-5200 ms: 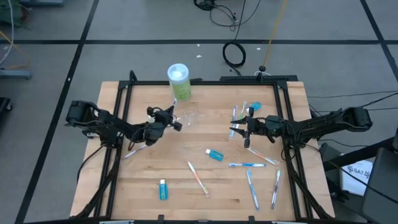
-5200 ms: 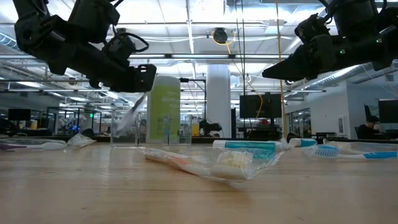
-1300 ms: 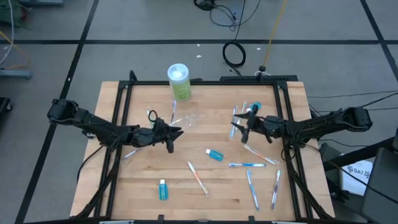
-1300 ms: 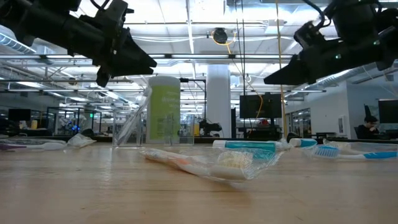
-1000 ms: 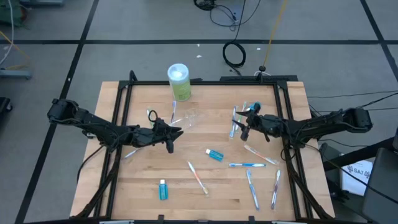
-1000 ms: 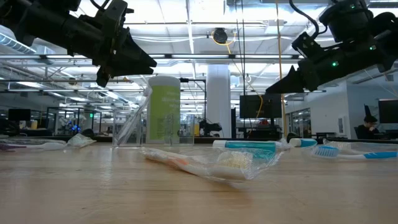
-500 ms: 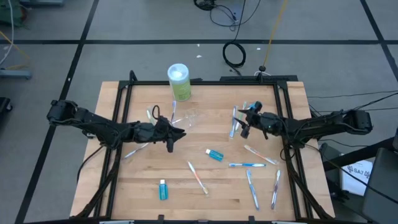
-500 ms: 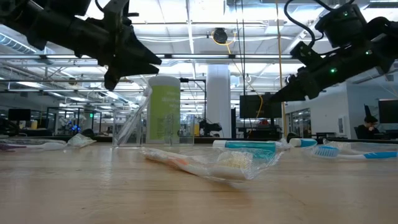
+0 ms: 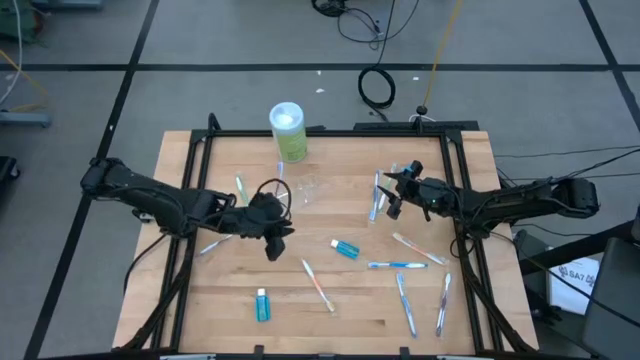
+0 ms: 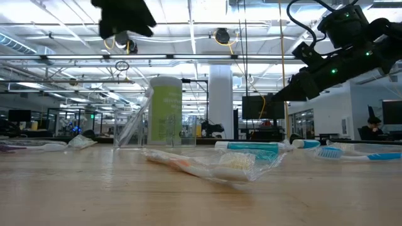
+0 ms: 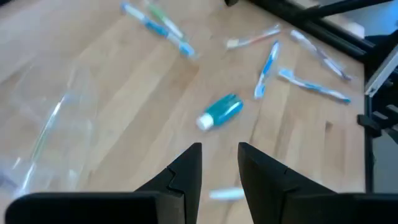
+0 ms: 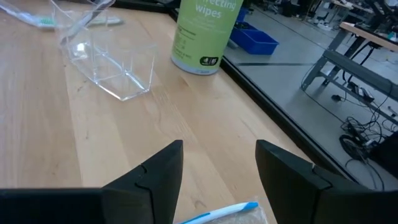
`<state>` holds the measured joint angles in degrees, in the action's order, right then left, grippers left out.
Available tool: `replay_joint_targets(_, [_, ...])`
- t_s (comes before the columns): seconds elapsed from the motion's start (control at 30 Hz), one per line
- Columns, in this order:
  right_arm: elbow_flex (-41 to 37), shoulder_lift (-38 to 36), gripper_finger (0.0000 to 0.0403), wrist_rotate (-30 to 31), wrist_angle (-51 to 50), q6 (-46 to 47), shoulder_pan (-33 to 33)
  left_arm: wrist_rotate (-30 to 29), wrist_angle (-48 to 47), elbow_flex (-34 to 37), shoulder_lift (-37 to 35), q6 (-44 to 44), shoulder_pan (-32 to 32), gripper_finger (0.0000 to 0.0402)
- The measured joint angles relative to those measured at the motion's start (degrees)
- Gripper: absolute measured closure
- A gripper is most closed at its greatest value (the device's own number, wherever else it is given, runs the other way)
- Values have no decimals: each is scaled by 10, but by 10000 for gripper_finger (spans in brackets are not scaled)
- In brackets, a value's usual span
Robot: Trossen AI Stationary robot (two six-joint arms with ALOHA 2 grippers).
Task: Pick & Place toothbrushing station
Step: Put the bottom blue mouthwash into the transparent organizer
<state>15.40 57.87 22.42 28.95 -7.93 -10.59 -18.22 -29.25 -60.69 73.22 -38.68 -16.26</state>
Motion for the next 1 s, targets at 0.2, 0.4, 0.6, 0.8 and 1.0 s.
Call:
replay_joint_targets(0.2, [0, 0, 206, -2, 18, -5, 0, 34, -78, -57, 12, -40, -36, 293])
replay_joint_targets(0.4, [0, 0, 206, -2, 34, -5, 0, 74, -119, -57, 16, -133, -73, 293])
replay_joint_targets(0.6, [0, 0, 206, -2, 35, -5, 0, 119, -196, -57, 44, -253, -104, 293])
replay_joint_targets(0.8, [0, 0, 206, -2, 43, -5, 0, 195, -205, -56, 99, -363, -137, 293])
replay_joint_targets(1.0, [0, 0, 206, -3, 43, -5, 0, 244, -215, -56, 159, -441, -154, 293])
